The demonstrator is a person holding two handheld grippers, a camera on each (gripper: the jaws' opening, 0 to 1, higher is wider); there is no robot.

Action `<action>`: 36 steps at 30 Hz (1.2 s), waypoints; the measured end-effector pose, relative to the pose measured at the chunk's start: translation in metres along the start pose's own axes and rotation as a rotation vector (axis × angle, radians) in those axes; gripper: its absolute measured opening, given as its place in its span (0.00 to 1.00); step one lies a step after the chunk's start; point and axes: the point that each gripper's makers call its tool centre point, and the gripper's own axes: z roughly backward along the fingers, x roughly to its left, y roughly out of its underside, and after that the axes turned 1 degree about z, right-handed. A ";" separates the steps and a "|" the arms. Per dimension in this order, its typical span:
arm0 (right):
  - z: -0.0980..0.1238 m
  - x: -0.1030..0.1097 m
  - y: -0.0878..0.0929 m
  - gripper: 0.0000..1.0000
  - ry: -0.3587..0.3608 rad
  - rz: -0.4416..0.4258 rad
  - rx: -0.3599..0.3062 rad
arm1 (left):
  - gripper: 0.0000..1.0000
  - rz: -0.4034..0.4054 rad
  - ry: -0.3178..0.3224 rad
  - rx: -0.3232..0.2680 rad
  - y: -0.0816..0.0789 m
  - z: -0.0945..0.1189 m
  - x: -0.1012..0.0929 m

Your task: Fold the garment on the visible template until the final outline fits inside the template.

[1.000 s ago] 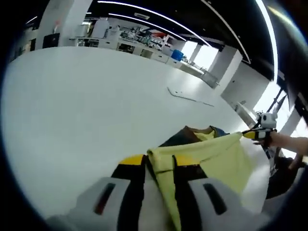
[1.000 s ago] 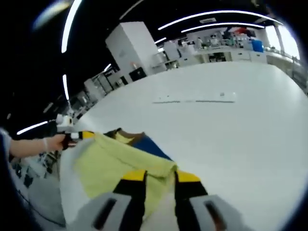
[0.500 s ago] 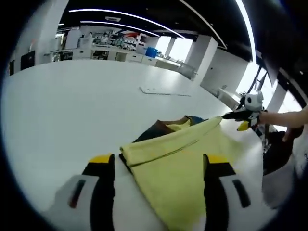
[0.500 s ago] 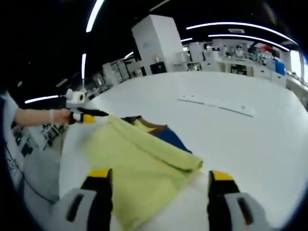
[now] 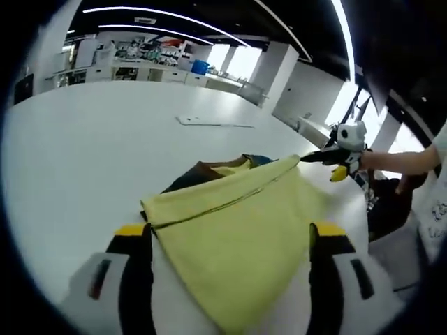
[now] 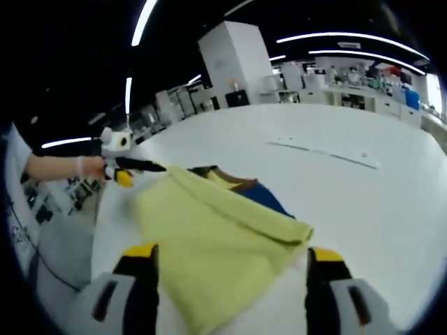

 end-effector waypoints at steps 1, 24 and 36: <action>0.000 0.002 0.000 0.87 -0.003 0.001 0.000 | 0.89 -0.005 0.007 0.004 0.002 0.000 -0.003; -0.025 0.009 -0.004 0.81 -0.055 -0.021 -0.029 | 0.87 0.031 0.015 0.011 -0.006 -0.032 -0.004; -0.043 -0.030 -0.035 0.79 0.001 -0.062 -0.094 | 0.87 0.057 -0.035 -0.045 -0.033 -0.046 0.023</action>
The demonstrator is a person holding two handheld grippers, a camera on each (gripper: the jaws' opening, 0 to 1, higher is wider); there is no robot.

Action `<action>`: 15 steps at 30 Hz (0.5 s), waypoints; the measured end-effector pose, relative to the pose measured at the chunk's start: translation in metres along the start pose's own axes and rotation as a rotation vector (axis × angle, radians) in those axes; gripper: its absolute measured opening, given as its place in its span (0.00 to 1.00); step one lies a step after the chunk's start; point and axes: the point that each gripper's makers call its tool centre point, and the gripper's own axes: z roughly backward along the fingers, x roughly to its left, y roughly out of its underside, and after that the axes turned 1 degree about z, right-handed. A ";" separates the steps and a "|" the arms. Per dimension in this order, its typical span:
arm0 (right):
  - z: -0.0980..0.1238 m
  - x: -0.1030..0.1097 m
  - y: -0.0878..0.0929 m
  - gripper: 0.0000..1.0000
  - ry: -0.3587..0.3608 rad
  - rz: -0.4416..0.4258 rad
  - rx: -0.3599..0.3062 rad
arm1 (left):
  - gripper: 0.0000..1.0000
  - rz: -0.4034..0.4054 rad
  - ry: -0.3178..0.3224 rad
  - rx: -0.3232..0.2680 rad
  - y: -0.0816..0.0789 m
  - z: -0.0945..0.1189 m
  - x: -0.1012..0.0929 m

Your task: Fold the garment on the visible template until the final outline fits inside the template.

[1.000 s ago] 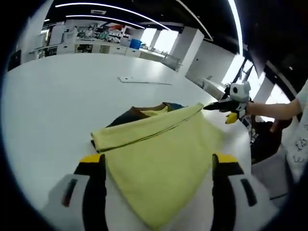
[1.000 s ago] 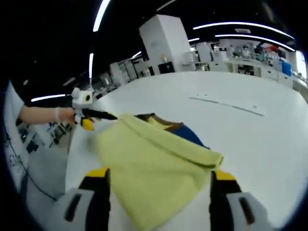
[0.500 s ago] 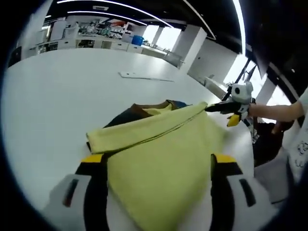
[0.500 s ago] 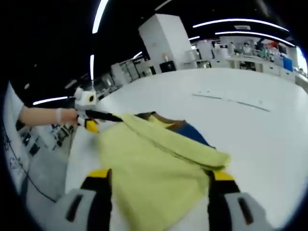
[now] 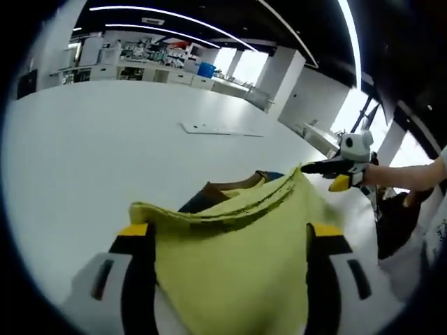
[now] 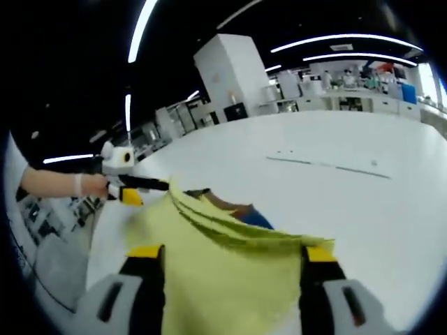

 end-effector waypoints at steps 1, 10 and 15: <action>0.000 -0.003 0.000 0.79 0.002 -0.004 0.002 | 0.87 0.012 -0.003 -0.005 0.000 0.000 0.002; 0.006 0.002 0.005 0.78 0.004 0.026 0.029 | 0.86 0.018 -0.011 -0.007 0.004 0.006 0.003; 0.012 0.007 0.008 0.78 0.003 0.044 0.035 | 0.86 0.000 -0.008 0.000 0.008 0.017 0.002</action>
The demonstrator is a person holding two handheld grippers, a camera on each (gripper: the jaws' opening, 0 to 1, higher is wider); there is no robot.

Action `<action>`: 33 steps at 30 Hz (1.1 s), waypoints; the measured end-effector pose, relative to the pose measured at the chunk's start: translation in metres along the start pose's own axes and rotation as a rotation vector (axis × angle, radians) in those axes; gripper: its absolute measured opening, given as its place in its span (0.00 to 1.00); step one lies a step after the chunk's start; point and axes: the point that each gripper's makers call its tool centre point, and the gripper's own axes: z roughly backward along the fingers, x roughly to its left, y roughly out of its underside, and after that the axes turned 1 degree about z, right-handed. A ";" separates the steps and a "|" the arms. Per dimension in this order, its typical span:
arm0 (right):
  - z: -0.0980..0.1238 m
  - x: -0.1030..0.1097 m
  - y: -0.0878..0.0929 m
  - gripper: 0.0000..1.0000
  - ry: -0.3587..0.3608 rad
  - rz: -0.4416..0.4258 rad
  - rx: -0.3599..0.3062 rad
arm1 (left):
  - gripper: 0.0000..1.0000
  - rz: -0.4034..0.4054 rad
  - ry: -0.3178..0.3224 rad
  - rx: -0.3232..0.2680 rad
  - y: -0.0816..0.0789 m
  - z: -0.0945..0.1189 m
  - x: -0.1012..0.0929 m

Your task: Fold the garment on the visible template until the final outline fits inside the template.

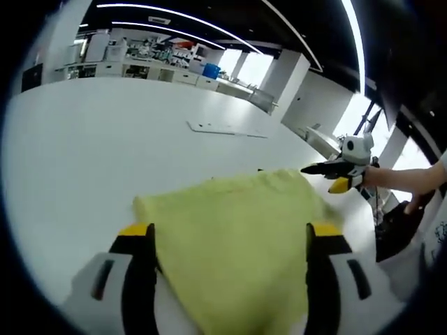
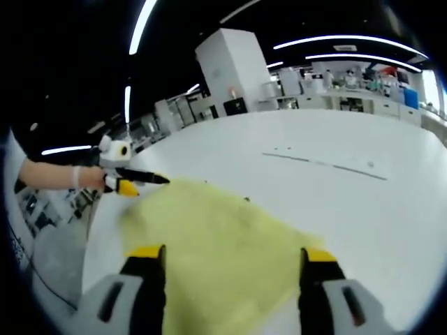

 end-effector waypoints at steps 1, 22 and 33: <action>0.003 0.002 0.001 0.78 0.001 0.001 0.001 | 0.86 -0.001 -0.002 0.001 0.001 0.002 0.001; 0.058 0.011 0.035 0.72 0.071 -0.024 0.013 | 0.80 0.003 -0.019 0.046 0.045 0.067 -0.005; 0.077 0.021 0.051 0.69 0.088 -0.047 0.021 | 0.70 0.002 -0.019 0.063 0.064 0.095 -0.007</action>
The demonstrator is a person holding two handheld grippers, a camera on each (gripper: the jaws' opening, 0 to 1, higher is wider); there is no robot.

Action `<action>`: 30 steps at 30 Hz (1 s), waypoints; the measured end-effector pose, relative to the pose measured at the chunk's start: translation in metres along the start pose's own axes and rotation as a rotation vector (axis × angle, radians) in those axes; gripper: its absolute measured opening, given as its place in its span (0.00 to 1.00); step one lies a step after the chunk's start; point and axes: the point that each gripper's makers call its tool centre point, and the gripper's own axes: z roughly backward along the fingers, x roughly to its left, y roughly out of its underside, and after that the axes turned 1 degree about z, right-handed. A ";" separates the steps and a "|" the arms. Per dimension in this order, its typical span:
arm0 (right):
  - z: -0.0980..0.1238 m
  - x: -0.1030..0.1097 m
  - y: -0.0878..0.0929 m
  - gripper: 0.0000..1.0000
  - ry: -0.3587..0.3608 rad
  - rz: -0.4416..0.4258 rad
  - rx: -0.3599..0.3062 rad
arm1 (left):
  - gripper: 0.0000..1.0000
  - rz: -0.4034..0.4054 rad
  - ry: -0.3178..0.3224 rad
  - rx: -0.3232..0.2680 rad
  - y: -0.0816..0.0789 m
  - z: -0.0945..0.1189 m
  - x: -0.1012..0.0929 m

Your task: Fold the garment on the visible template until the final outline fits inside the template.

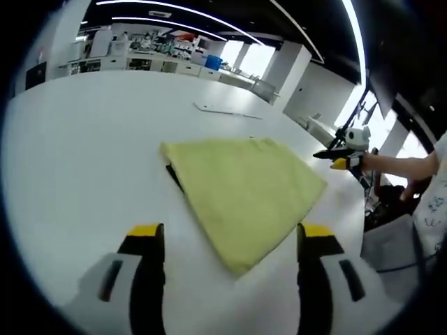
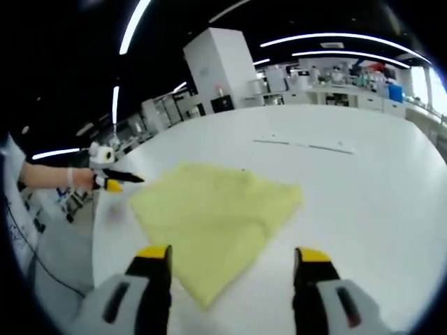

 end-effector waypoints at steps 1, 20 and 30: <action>0.001 0.001 0.001 0.68 0.000 -0.003 0.001 | 0.68 0.001 0.003 0.008 0.004 0.002 -0.001; 0.008 0.024 0.036 0.47 -0.059 -0.058 0.054 | 0.20 0.061 0.004 0.055 0.040 0.011 -0.008; 0.008 0.029 0.050 0.23 -0.083 -0.094 0.075 | 0.08 0.075 0.007 0.070 0.044 0.007 -0.007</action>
